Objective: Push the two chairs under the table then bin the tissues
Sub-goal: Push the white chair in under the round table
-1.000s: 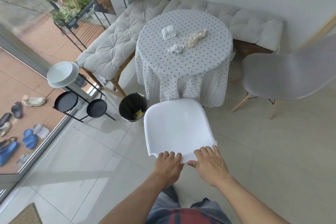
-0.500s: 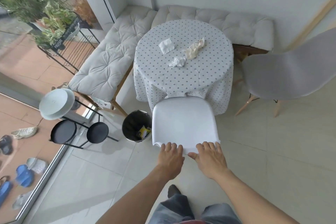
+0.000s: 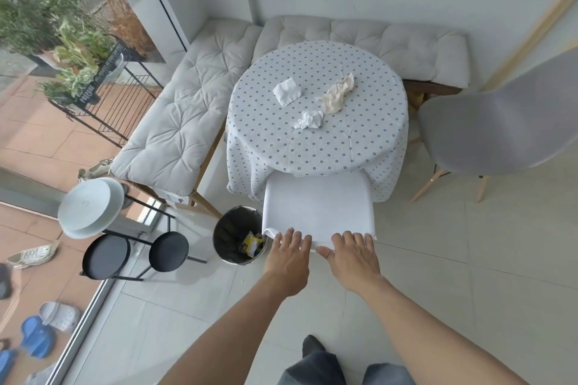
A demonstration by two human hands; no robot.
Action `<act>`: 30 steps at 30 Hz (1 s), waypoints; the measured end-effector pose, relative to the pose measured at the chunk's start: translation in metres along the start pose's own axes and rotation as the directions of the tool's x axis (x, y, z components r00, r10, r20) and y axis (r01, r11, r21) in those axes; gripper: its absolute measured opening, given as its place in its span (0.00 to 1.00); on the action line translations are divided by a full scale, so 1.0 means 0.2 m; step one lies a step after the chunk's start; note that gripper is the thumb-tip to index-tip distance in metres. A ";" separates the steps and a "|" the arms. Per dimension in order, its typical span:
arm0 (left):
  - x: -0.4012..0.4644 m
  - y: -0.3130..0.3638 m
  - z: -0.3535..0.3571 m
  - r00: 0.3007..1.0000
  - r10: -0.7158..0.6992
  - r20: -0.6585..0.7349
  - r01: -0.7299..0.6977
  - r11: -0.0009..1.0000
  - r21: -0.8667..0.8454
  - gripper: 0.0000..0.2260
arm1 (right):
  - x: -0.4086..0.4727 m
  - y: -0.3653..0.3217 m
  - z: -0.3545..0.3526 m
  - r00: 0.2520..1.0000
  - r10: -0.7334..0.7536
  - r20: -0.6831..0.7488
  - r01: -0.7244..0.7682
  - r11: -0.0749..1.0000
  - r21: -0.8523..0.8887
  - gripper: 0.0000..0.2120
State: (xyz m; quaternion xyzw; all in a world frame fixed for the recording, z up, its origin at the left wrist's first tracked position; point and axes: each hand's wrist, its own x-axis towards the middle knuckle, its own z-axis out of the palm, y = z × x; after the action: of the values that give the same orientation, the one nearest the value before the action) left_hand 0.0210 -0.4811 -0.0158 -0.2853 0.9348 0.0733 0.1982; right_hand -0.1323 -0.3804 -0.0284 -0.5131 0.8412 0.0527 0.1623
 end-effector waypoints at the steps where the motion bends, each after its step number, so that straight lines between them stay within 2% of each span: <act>1: 0.02 -0.02 -0.02 1.000 0.005 -0.001 -0.005 1.000 -0.010 0.31 | 0.03 -0.01 -0.01 1.000 0.002 -0.004 -0.002 1.000 -0.001 0.39; 7: 0.13 -0.12 -0.08 0.999 0.037 -0.025 -0.039 0.998 -0.057 0.29 | 0.16 -0.02 -0.03 1.000 0.021 -0.005 -0.021 1.000 -0.003 0.40; 10: 0.17 -0.15 -0.11 0.999 0.029 -0.041 -0.035 0.989 -0.144 0.25 | 0.19 -0.02 -0.03 1.000 0.015 0.024 -0.015 1.000 -0.011 0.42; 14: 0.19 -0.16 -0.16 1.000 -0.012 -0.025 0.005 0.966 -0.259 0.19 | 0.21 0.01 -0.05 0.991 0.003 0.136 -0.011 0.998 0.059 0.38; 19: 0.16 -0.16 -0.18 0.998 -0.051 -0.027 0.044 0.972 -0.230 0.20 | 0.20 0.06 -0.15 0.970 -0.003 0.243 -0.038 0.986 0.163 0.37; 30: 0.27 0.05 -0.36 0.997 -0.063 -0.042 0.052 0.973 -0.223 0.23 | 0.07 0.49 -0.41 0.979 0.066 0.192 -0.103 0.976 0.193 0.36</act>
State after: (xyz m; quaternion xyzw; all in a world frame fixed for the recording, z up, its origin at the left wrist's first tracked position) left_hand -0.0501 -0.5178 0.0285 -0.3342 0.9167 0.1645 0.1445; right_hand -0.2418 -0.3680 0.0364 -0.4506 0.8446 0.0214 0.2885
